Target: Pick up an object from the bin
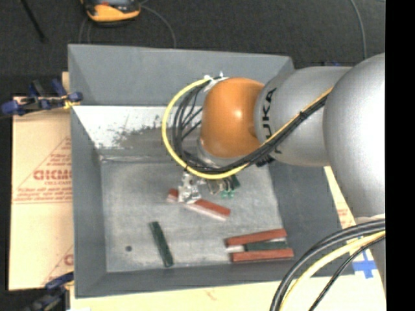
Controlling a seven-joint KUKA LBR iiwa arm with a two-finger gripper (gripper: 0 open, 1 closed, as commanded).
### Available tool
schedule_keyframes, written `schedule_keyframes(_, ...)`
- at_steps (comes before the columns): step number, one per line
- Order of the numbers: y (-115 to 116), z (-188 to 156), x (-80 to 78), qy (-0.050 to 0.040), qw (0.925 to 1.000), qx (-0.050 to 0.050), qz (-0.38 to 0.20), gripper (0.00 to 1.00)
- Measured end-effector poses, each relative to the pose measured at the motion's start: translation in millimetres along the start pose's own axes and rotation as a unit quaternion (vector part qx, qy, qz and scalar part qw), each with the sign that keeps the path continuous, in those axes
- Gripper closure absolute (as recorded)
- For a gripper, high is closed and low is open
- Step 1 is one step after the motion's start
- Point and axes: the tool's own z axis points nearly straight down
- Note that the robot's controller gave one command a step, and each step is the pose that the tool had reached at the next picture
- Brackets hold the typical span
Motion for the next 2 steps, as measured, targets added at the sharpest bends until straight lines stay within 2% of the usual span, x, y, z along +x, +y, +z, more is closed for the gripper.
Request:
schedule_keyframes(1,10.9,-28.6,-5.1,-0.0009,0.9963,0.000,-0.086,1.00)
schedule_keyframes(2,20.9,-75.3,10.7,0.0043,0.9904,-0.001,-0.138,1.00)
